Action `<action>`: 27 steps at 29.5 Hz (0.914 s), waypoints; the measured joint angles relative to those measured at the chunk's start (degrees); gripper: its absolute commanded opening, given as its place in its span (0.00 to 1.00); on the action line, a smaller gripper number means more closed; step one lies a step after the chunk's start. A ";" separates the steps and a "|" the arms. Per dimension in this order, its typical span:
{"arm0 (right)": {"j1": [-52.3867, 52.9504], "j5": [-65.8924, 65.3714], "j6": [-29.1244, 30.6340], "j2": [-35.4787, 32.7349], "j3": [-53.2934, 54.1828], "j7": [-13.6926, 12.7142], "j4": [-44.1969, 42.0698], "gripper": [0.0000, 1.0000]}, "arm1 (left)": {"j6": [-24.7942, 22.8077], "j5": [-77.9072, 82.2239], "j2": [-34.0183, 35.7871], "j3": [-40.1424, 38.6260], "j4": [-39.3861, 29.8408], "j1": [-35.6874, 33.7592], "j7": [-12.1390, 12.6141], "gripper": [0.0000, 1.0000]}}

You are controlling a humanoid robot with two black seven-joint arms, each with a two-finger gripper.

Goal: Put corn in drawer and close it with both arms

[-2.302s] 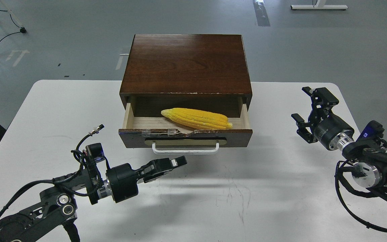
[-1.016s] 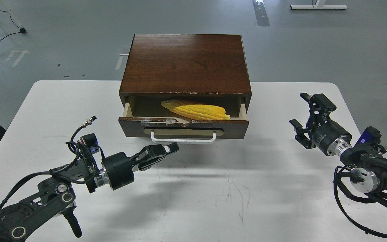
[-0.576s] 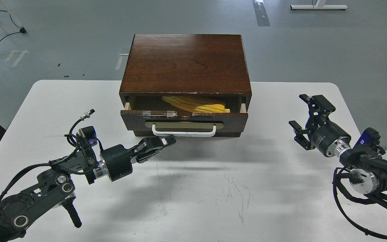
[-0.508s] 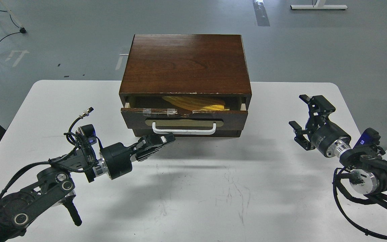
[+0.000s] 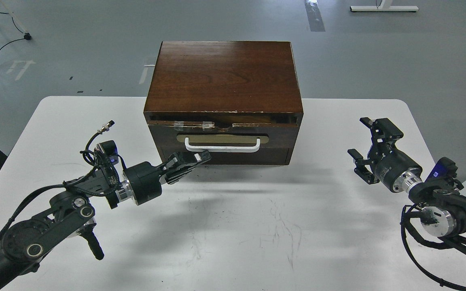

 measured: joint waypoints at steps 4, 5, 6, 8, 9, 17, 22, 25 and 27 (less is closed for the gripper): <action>-0.02 -0.07 0.00 0.23 0.00 0.00 -0.01 1.00 | -0.61 -0.17 -0.50 0.00 0.98 -0.82 0.01 0.00; -0.02 -0.07 0.00 0.25 0.00 0.00 -0.01 1.00 | -0.75 -0.25 -0.77 0.00 1.28 -0.93 0.01 0.00; -0.02 -0.07 0.00 0.26 0.00 0.00 -0.01 1.00 | -0.86 -0.30 -1.02 0.00 1.61 -1.01 0.01 0.00; -0.02 -0.08 0.00 0.31 0.00 0.00 -0.01 1.00 | -0.97 -0.34 -1.32 0.00 2.23 -1.25 0.01 0.00; -0.02 -0.08 0.00 0.33 0.00 0.00 -0.01 1.00 | -0.99 -0.34 -1.50 0.00 2.54 -1.42 0.01 0.00; -0.04 -0.08 0.00 0.36 0.00 0.00 -0.01 1.00 | -1.26 -0.51 -2.18 0.00 4.33 -2.94 0.00 0.00; -0.27 -0.08 0.00 0.37 0.00 0.00 -0.01 1.00 | -1.29 -1.05 -2.18 0.08 4.54 -3.32 0.02 0.00; -0.28 -0.15 0.00 0.37 0.00 0.00 -0.01 1.00 | -2.34 -1.25 -2.09 0.09 4.47 -3.44 0.04 0.00; -0.28 -0.16 0.00 0.37 0.00 0.00 0.04 1.00 | -3.92 -1.41 -1.98 0.09 4.27 -3.55 0.04 0.00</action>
